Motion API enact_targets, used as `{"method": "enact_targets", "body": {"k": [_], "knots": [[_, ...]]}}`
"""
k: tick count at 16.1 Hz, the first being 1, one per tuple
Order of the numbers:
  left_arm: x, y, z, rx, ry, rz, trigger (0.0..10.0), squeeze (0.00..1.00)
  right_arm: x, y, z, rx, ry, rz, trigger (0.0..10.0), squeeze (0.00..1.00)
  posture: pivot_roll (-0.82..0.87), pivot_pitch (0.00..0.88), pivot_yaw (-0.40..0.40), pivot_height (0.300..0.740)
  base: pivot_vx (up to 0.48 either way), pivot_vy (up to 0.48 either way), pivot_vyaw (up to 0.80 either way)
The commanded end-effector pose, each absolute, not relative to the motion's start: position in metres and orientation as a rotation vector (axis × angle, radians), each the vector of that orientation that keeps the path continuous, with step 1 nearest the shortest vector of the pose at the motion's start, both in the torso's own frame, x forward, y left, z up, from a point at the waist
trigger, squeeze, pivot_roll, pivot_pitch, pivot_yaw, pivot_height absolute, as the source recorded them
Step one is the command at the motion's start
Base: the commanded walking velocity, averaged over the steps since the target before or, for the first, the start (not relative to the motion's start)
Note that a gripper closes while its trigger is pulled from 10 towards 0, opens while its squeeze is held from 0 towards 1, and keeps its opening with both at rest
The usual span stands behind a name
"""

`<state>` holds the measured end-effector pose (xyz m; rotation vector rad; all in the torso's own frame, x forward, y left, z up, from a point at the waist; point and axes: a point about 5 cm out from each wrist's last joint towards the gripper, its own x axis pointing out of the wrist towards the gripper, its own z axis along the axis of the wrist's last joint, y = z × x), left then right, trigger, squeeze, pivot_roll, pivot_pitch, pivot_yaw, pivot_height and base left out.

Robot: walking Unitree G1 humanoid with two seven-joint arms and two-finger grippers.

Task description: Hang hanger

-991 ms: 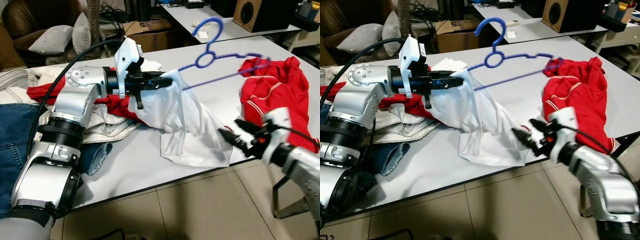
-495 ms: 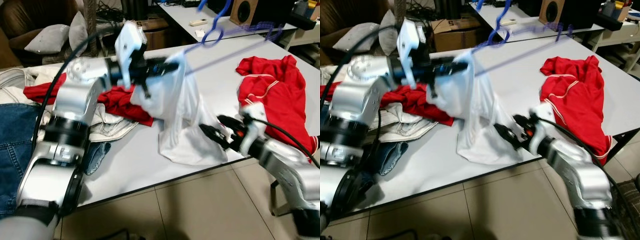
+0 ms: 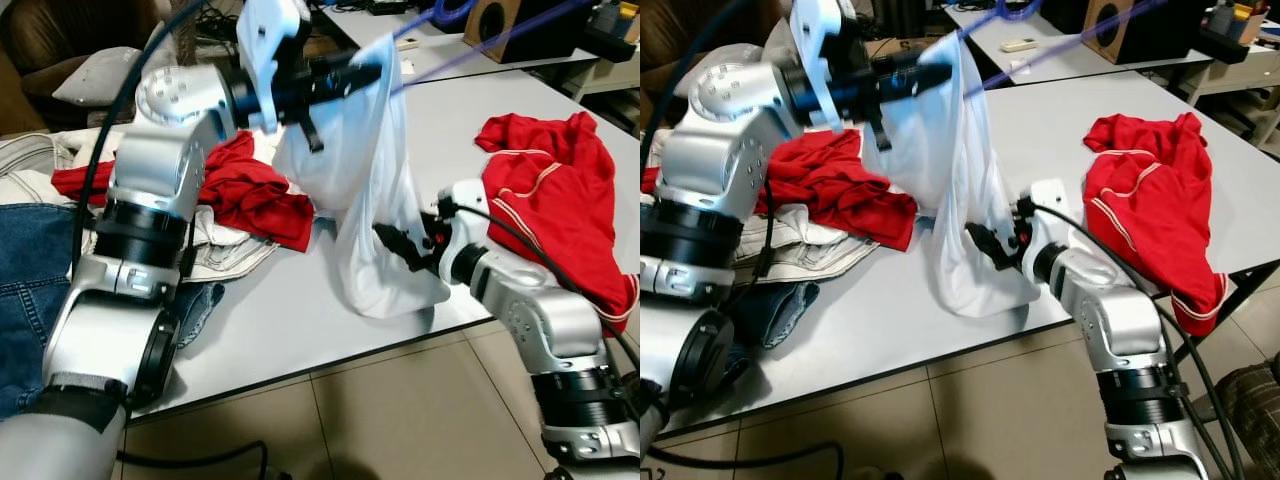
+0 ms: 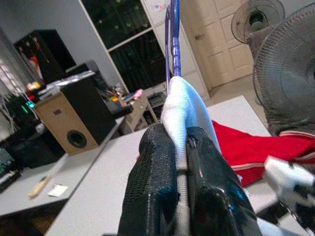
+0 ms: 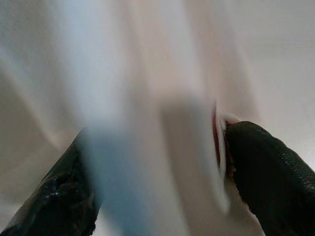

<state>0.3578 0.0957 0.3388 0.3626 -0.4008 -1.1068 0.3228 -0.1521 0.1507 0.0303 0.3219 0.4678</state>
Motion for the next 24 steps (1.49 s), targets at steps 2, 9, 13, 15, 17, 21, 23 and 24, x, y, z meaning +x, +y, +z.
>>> {"method": "enact_targets", "body": {"k": [2,9,13,15,17,21,23,24], "knots": [[0.357,0.098,0.352,0.371,-0.447,-1.073,0.0,0.0,0.324,-0.162,0.136,0.003,0.391,0.413,10.0,0.0,-0.06,0.0,0.03,0.74,0.0,0.0,0.0],[0.366,0.115,0.345,0.422,-0.412,-0.956,0.0,0.0,0.305,-0.196,0.134,0.023,0.349,0.416,10.0,0.0,-0.06,0.0,0.025,0.74,0.0,0.0,0.0],[0.373,0.127,0.338,0.419,-0.389,-0.891,0.0,0.0,0.279,-0.221,0.169,0.026,0.17,0.544,10.0,0.0,-0.07,0.0,0.038,0.74,0.0,0.0,0.0],[0.375,0.13,0.335,0.417,-0.382,-0.872,0.0,0.0,0.275,-0.241,0.166,-0.011,0.196,0.476,10.0,0.0,-0.08,0.0,0.042,0.74,0.0,0.0,0.0],[0.376,0.133,0.331,0.411,-0.37,-0.868,0.0,0.0,0.267,-0.248,0.17,-0.033,0.17,0.5,10.0,0.0,-0.08,0.0,0.044,0.74,0.0,0.0,0.0],[0.374,0.126,0.323,0.401,-0.344,-0.905,0.0,0.0,0.256,-0.206,0.182,-0.015,0.062,0.699,10.0,0.0,-0.06,0.0,0.039,0.74,0.0,0.0,0.0],[0.373,0.116,0.316,0.39,-0.331,-0.934,0.0,0.0,0.255,-0.169,0.165,-0.036,0.112,0.786,10.0,0.0,-0.06,0.0,0.04,0.74,0.0,0.0,0.0],[0.372,0.114,0.316,0.383,-0.333,-0.941,0.0,0.0,0.26,-0.164,0.157,-0.043,0.145,0.772,10.0,0.0,-0.06,0.0,0.042,0.74,0.0,0.0,0.0]]}}
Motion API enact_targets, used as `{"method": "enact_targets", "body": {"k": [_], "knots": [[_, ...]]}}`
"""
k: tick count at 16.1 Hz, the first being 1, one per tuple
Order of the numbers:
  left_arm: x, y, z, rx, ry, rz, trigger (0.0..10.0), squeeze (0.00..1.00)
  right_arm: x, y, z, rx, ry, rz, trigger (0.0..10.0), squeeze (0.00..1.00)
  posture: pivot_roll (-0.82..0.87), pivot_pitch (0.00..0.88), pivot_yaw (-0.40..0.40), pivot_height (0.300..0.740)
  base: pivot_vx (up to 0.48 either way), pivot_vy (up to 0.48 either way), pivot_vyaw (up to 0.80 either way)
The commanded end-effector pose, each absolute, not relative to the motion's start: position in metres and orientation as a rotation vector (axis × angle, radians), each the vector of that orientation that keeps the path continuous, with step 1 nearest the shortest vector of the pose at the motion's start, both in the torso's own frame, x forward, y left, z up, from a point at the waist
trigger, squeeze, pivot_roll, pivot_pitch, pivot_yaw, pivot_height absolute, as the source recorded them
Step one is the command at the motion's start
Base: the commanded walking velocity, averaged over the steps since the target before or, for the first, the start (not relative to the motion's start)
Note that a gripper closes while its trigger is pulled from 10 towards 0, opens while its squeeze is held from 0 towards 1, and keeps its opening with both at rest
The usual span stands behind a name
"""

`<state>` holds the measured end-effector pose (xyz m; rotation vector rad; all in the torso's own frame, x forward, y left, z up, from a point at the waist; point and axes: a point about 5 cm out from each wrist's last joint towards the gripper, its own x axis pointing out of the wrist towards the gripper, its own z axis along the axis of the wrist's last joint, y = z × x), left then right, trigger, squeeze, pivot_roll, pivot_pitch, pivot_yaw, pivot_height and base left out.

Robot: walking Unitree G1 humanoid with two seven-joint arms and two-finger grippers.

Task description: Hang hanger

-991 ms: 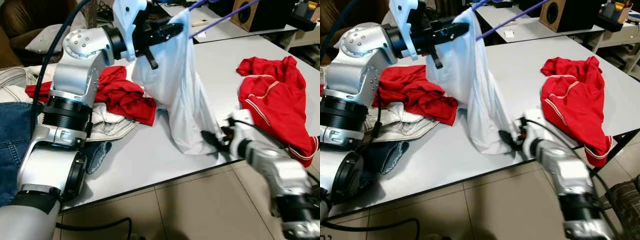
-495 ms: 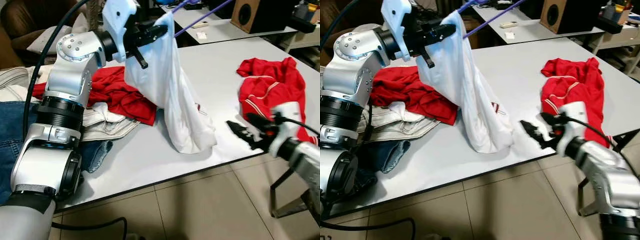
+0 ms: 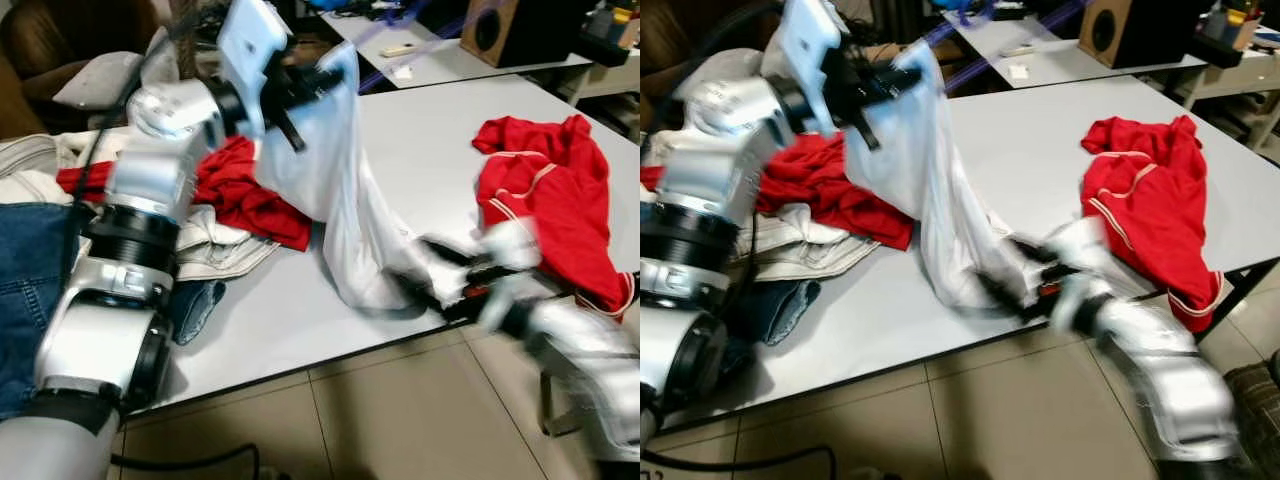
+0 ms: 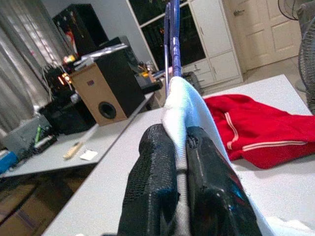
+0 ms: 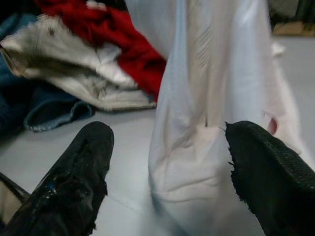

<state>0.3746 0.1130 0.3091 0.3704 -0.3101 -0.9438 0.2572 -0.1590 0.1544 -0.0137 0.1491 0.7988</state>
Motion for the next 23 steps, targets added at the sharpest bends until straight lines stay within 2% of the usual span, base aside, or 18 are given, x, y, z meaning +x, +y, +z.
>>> {"method": "enact_targets", "body": {"k": [1,5,10,12,13,23], "knots": [[0.371,0.111,0.316,0.374,-0.337,-0.949,0.0,0.0,0.267,-0.159,0.148,-0.053,0.171,0.749,10.0,0.0,-0.06,0.0,0.045,0.74,0.0,0.0,0.0],[0.367,0.102,0.316,0.351,-0.344,-0.97,0.0,0.0,0.291,-0.143,0.138,-0.005,0.195,0.718,10.0,0.0,-0.05,0.0,0.048,0.74,0.0,0.0,0.0],[0.361,0.099,0.329,0.344,-0.374,-0.986,0.0,0.0,0.309,-0.138,0.131,0.036,0.176,0.809,10.0,0.0,-0.03,0.0,0.039,0.74,0.0,0.0,0.0],[0.36,0.098,0.33,0.347,-0.375,-0.989,0.0,0.0,0.317,-0.137,0.136,0.047,0.136,0.851,3.7,0.0,-0.03,0.0,0.032,0.74,0.0,0.0,0.0],[0.36,0.098,0.33,0.347,-0.375,-0.987,0.0,0.0,0.317,-0.137,0.134,0.036,0.141,0.874,0.0,0.0,-0.03,0.0,0.032,0.74,0.0,0.0,0.0],[0.357,0.099,0.329,0.35,-0.366,-0.993,0.0,0.0,0.319,-0.146,0.128,0.048,0.122,0.919,0.0,0.0,-0.02,0.0,0.032,0.74,0.0,0.0,0.0]]}}
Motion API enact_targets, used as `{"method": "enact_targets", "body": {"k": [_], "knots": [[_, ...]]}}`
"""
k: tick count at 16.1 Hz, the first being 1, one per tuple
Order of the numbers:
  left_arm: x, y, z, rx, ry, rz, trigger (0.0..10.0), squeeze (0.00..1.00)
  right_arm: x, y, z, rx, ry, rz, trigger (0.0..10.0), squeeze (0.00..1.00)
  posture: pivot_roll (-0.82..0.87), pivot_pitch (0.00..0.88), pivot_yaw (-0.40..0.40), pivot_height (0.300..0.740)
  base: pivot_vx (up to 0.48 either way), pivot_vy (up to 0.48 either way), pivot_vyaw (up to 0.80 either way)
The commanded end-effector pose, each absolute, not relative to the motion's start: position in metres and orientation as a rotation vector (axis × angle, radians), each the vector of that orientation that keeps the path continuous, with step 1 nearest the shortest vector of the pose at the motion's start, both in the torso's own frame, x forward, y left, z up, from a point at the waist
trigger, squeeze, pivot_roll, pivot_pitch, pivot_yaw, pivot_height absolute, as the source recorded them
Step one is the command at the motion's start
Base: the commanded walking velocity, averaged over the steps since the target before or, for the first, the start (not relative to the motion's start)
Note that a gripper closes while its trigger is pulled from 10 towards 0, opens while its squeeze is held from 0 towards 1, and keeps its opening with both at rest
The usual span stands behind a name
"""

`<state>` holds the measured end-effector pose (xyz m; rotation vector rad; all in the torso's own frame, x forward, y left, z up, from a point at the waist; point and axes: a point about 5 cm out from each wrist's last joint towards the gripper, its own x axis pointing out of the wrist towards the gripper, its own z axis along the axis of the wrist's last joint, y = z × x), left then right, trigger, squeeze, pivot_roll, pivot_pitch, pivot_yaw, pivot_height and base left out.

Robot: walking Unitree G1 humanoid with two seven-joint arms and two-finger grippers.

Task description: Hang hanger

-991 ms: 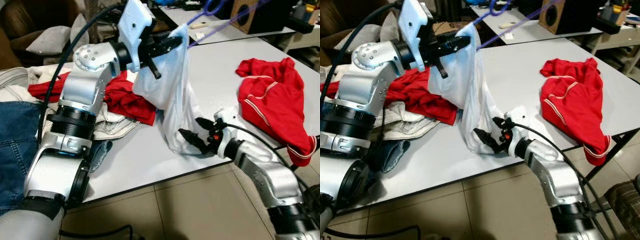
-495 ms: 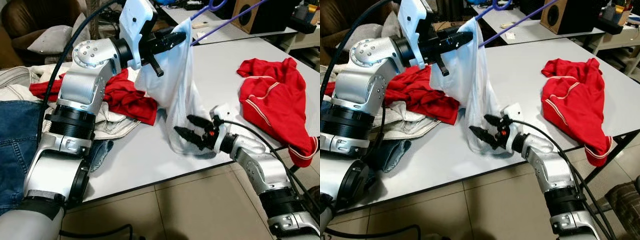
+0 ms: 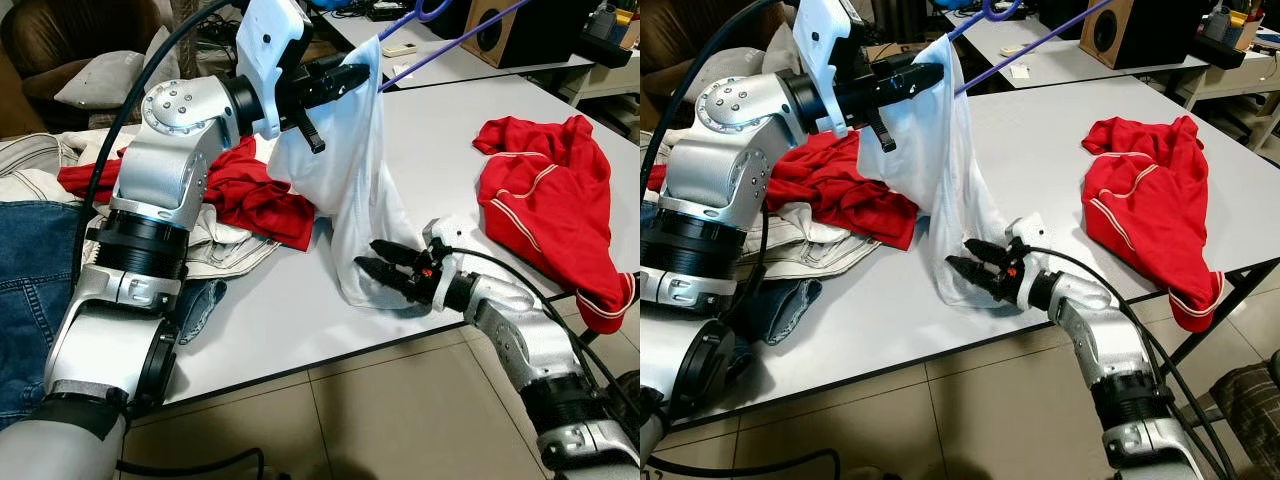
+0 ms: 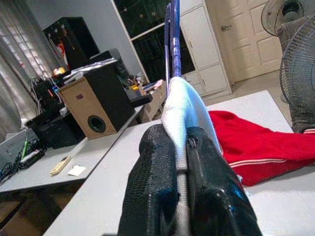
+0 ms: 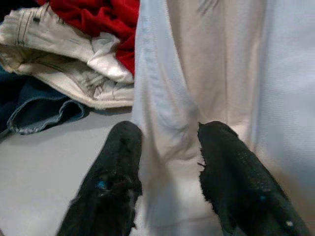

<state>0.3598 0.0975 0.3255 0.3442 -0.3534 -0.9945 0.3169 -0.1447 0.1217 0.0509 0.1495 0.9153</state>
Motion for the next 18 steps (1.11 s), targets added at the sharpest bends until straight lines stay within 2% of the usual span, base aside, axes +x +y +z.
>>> {"method": "enact_targets", "body": {"k": [1,15,17,18], "knots": [[0.357,0.098,0.329,0.349,-0.367,-0.997,0.0,0.0,0.32,-0.146,0.128,0.053,0.115,0.923,0.0,0.0,-0.02,0.0,0.032,0.74,0.0,0.0,0.0],[0.357,0.1,0.327,0.346,-0.357,-0.984,0.0,0.0,0.319,-0.146,0.127,0.057,0.114,0.977,0.0,0.0,-0.01,0.0,0.021,0.74,0.0,0.0,0.0],[0.357,0.103,0.323,0.345,-0.348,-0.974,0.0,0.0,0.314,-0.152,0.129,-0.001,0.106,0.945,0.0,0.0,-0.02,0.0,0.017,0.74,0.0,0.0,0.0],[0.357,0.11,0.318,0.346,-0.332,-0.955,0.0,0.0,0.31,-0.163,0.132,-0.032,0.078,0.869,0.0,0.0,-0.02,0.0,0.017,0.74,0.0,0.0,0.0]]}}
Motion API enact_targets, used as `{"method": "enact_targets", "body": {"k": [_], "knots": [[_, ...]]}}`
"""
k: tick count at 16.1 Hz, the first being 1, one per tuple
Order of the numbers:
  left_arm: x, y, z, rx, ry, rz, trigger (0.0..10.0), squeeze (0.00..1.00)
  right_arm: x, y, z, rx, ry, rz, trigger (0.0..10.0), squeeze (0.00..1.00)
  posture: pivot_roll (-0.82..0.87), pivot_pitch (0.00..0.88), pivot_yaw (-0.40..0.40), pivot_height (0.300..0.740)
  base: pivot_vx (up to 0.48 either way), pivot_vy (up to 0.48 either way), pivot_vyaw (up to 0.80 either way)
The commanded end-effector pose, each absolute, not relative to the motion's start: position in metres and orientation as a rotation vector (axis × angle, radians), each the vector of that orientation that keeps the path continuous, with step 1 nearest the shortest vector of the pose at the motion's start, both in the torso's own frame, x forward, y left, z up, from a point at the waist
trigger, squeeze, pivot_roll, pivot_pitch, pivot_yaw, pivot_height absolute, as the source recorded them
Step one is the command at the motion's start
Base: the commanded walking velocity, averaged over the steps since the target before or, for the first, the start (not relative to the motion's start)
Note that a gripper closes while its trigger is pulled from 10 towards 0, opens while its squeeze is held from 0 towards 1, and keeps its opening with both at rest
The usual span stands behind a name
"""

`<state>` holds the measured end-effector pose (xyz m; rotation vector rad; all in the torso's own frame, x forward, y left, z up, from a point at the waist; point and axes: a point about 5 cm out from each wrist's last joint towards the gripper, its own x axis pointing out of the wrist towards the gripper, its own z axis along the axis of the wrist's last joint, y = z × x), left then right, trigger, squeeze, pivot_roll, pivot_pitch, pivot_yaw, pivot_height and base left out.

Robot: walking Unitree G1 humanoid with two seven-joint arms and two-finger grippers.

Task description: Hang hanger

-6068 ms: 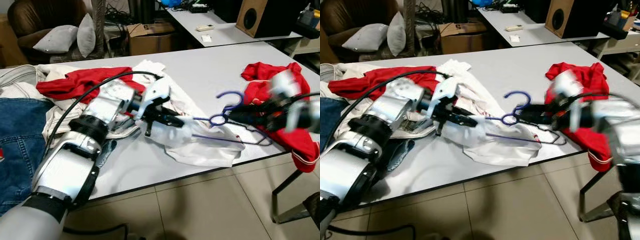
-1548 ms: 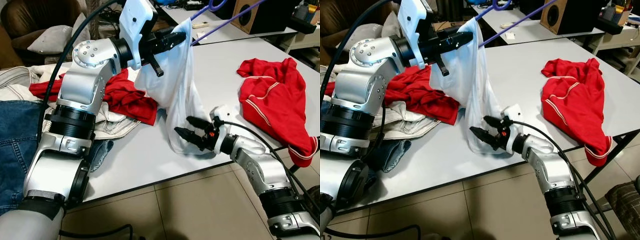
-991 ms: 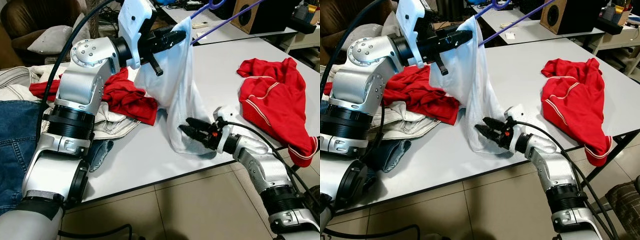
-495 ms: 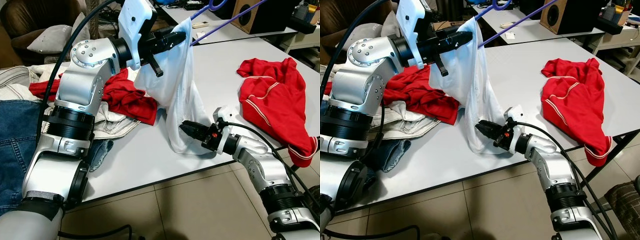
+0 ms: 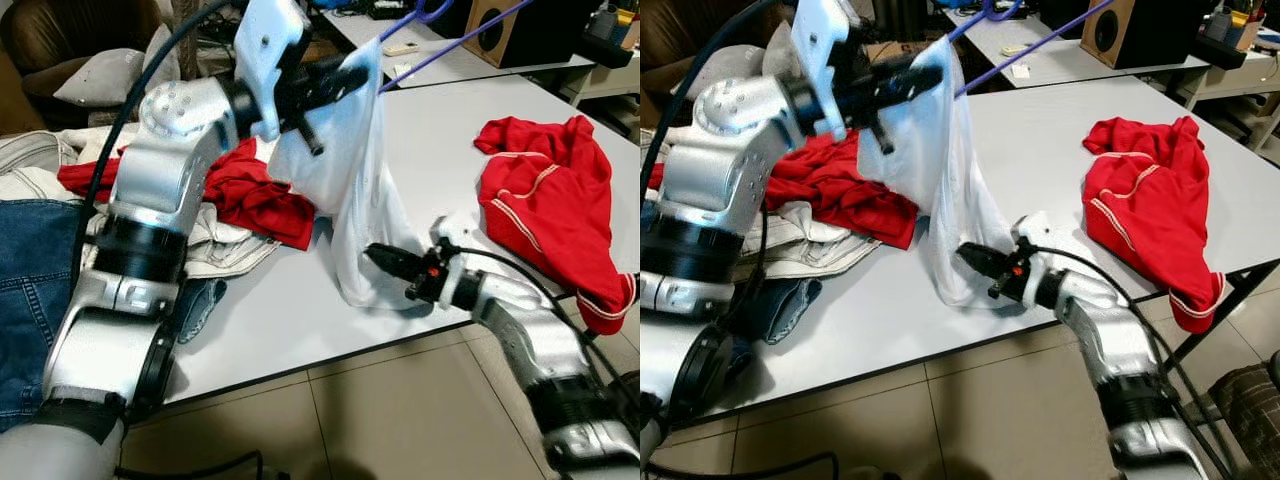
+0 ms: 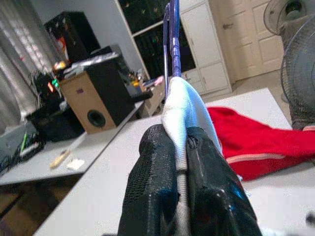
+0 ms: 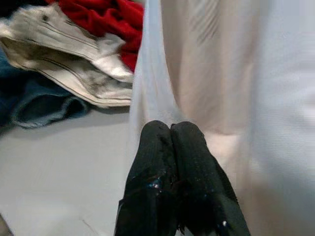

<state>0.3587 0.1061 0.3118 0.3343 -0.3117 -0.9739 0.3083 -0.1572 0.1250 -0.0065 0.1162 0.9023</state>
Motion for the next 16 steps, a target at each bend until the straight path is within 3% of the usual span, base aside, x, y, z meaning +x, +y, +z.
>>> {"method": "enact_targets", "body": {"k": [1,5,9,10,11,12,16], "knots": [[0.356,0.112,0.317,0.347,-0.327,-0.95,0.0,0.0,0.308,-0.166,0.133,-0.039,0.07,0.85,0.0,0.0,-0.02,0.0,0.021,0.74,0.0,0.0,0.0],[0.352,0.143,0.297,0.354,-0.256,-0.886,0.0,0.0,0.281,-0.205,0.156,-0.102,-0.029,0.653,0.0,0.0,-0.04,0.0,0.035,0.74,0.0,0.0,0.0],[0.35,0.142,0.296,0.33,-0.261,-0.889,0.0,0.0,0.264,-0.194,0.161,-0.092,-0.018,0.724,0.0,0.0,-0.05,0.0,0.042,0.74,0.0,0.0,0.0],[0.347,0.131,0.299,0.309,-0.283,-0.936,0.0,0.0,0.264,-0.183,0.156,-0.101,-0.009,0.752,10.0,0.0,-0.05,0.0,0.043,0.74,0.0,0.0,0.0],[0.346,0.125,0.302,0.291,-0.294,-0.962,0.0,0.0,0.267,-0.177,0.157,-0.067,-0.014,0.762,10.0,0.72,-0.05,0.0,0.044,0.74,0.0,0.0,0.0],[0.345,0.121,0.303,0.278,-0.301,-0.98,0.0,0.0,0.269,-0.173,0.157,-0.043,-0.017,0.769,10.0,1.0,-0.05,0.0,0.045,0.74,0.0,0.0,0.0],[0.339,0.097,0.311,0.256,-0.331,-1.063,0.0,0.0,0.294,-0.154,0.15,-0.034,0.007,0.837,10.0,1.0,-0.04,0.0,0.036,0.74,0.0,0.0,0.0]]}}
